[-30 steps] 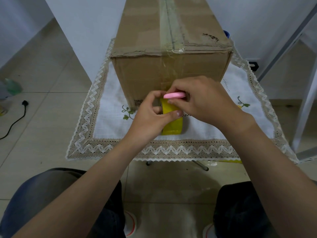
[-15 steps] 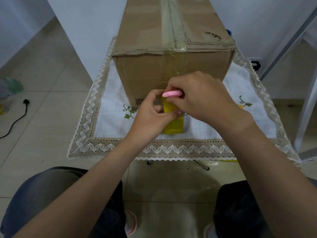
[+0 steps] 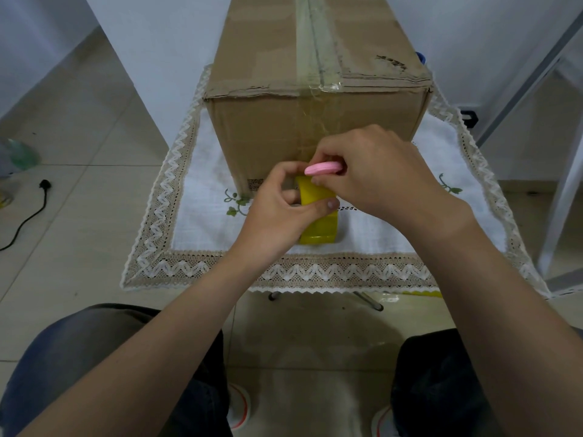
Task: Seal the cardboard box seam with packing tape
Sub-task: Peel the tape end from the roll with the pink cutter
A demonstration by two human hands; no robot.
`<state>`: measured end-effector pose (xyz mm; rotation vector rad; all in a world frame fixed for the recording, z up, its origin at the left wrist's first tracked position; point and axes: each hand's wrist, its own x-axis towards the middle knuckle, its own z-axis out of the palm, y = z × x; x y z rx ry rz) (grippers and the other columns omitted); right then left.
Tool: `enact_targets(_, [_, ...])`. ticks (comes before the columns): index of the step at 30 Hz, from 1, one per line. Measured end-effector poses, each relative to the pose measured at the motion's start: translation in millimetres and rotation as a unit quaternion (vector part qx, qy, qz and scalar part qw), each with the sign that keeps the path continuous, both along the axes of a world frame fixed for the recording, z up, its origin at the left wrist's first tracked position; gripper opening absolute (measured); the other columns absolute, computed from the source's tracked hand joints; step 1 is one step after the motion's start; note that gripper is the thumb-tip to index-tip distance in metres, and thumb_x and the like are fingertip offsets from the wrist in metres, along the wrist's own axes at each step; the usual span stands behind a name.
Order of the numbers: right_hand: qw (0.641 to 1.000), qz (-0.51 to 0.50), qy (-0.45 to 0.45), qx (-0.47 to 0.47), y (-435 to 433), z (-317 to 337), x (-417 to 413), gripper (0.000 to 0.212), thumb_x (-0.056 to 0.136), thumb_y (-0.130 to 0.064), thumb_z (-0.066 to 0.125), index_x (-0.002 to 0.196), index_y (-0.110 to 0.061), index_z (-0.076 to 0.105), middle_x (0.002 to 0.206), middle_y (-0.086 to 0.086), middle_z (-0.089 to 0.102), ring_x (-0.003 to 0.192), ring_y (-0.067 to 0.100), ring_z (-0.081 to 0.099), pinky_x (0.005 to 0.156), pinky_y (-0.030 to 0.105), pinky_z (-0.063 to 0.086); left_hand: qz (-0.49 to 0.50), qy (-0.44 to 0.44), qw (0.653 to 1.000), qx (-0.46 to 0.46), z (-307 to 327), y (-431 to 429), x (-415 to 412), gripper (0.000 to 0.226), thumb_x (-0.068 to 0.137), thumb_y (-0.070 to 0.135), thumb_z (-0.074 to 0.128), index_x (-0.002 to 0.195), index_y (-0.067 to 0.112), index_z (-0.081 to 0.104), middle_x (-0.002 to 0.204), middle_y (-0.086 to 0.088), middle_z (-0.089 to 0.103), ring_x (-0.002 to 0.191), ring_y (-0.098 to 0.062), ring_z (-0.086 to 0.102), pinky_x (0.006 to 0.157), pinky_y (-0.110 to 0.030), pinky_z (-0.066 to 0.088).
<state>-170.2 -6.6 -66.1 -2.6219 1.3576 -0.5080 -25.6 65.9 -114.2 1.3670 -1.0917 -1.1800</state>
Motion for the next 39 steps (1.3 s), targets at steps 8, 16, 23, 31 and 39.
enact_targets(8, [1.000, -0.008, -0.009, 0.010, -1, 0, -8, 0.012, 0.089, -0.043, 0.070, 0.099, -0.037, 0.072, 0.092, -0.007, 0.071, 0.095, 0.025, 0.065, 0.074, 0.040, 0.052, -0.002, 0.001, 1.000, 0.001, -1, -1, 1, 0.052, 0.085, 0.012, 0.084, 0.128, 0.017, 0.056, 0.096, -0.014, 0.081, 0.094, -0.030, 0.079, 0.086, -0.050, 0.063])
enact_targets(16, [1.000, -0.006, -0.021, 0.012, -4, -5, -16, 0.012, 0.088, -0.044, 0.070, 0.098, -0.038, 0.072, 0.092, -0.007, 0.071, 0.094, 0.026, 0.065, 0.072, 0.041, 0.054, 0.001, -0.002, 1.000, 0.002, -1, -1, 0, 0.053, 0.085, 0.011, 0.084, 0.130, 0.015, 0.055, 0.097, -0.013, 0.081, 0.092, -0.027, 0.080, 0.080, -0.042, 0.066])
enact_targets(23, [0.999, -0.001, -0.039, 0.019, -7, -5, -24, 0.013, 0.087, -0.046, 0.070, 0.094, -0.035, 0.073, 0.088, -0.009, 0.072, 0.089, 0.025, 0.066, 0.072, 0.048, 0.057, 0.008, -0.010, 1.000, 0.006, 0, -1, -2, 0.054, 0.084, 0.012, 0.084, 0.129, 0.018, 0.055, 0.097, -0.010, 0.082, 0.092, -0.028, 0.079, 0.080, -0.041, 0.066])
enact_targets(31, [0.999, -0.038, -0.017, 0.034, -11, -15, -40, 0.015, 0.089, -0.047, 0.071, 0.091, -0.033, 0.073, 0.087, -0.007, 0.071, 0.086, 0.025, 0.065, 0.073, 0.048, 0.058, 0.017, -0.018, 1.000, 0.015, 2, -1, -3, 0.053, 0.084, 0.015, 0.085, 0.128, 0.022, 0.055, 0.096, -0.011, 0.081, 0.089, -0.029, 0.078, 0.072, -0.038, 0.064])
enact_targets(39, [0.985, -0.091, -0.022, 0.143, -29, -20, -84, 0.017, 0.090, -0.047, 0.072, 0.088, -0.030, 0.075, 0.082, -0.006, 0.072, 0.077, 0.017, 0.066, 0.069, 0.038, 0.058, 0.020, -0.017, 0.999, 0.018, 3, -3, -9, 0.057, 0.084, 0.015, 0.085, 0.130, 0.019, 0.052, 0.098, -0.011, 0.081, 0.092, -0.030, 0.077, 0.076, -0.045, 0.064])
